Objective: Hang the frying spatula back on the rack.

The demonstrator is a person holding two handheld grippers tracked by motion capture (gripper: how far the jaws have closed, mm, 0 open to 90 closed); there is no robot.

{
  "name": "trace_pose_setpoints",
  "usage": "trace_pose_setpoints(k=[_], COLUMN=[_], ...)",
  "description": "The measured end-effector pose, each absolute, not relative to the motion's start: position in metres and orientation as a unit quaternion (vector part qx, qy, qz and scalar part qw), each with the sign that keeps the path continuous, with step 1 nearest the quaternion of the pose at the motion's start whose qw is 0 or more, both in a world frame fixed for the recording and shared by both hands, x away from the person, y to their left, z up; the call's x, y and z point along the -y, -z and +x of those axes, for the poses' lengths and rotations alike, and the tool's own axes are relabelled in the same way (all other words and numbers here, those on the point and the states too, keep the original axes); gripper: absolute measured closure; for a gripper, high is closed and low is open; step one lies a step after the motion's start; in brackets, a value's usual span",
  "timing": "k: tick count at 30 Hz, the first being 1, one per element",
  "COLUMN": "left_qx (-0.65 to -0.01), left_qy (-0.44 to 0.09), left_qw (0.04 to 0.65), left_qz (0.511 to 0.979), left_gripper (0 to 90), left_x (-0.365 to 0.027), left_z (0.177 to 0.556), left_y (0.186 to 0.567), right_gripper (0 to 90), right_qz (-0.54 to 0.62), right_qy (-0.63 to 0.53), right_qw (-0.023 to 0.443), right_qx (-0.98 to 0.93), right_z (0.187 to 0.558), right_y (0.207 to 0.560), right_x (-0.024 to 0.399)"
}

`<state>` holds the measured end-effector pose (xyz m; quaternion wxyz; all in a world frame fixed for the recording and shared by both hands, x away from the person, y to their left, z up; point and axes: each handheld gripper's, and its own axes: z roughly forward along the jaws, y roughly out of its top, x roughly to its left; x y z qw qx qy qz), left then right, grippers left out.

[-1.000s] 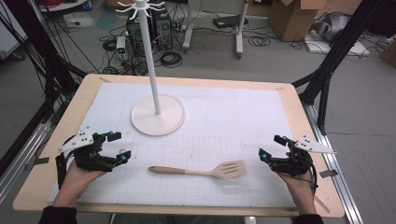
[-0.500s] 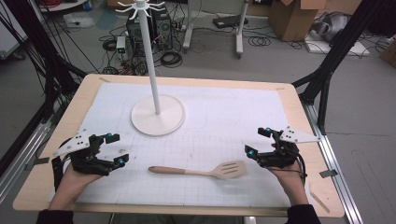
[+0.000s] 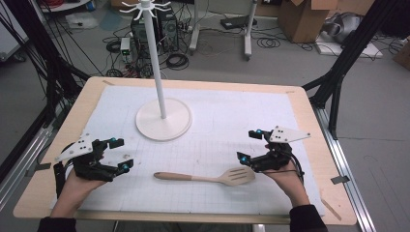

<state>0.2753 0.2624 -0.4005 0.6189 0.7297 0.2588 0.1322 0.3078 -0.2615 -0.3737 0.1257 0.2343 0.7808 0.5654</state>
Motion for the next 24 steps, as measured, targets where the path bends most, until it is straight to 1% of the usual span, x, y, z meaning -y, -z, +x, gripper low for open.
trace_pose_setpoints(k=[6,9,12,16,22,24], left_qx=[-0.258,-0.257,-0.256,-0.255,-0.252,-0.252], left_qy=[-0.132,-0.131,-0.129,-0.128,-0.127,-0.125], left_qw=[0.618,0.617,0.617,0.615,0.613,0.613], left_qz=[0.731,0.732,0.733,0.735,0.738,0.738], left_gripper=[12.7,12.7,12.7,12.8,12.8,12.8], left_x=[-0.262,-0.261,-0.260,-0.258,-0.258,-0.257], left_z=[0.276,0.276,0.276,0.276,0.276,0.276], left_y=[0.402,0.401,0.402,0.403,0.403,0.403], right_gripper=[8.7,14.9,15.0,18.4,25.4,30.0], right_qz=[0.214,0.195,0.182,0.166,0.149,0.141], right_qy=[-0.549,-0.539,-0.529,-0.512,-0.485,-0.472], right_qw=[0.104,0.085,0.081,0.069,0.051,0.046], right_qx=[-0.801,-0.815,-0.825,-0.840,-0.860,-0.869], right_z=[0.311,0.311,0.312,0.313,0.314,0.315], right_y=[0.377,0.378,0.379,0.381,0.387,0.390], right_x=[0.243,0.231,0.219,0.206,0.189,0.184])
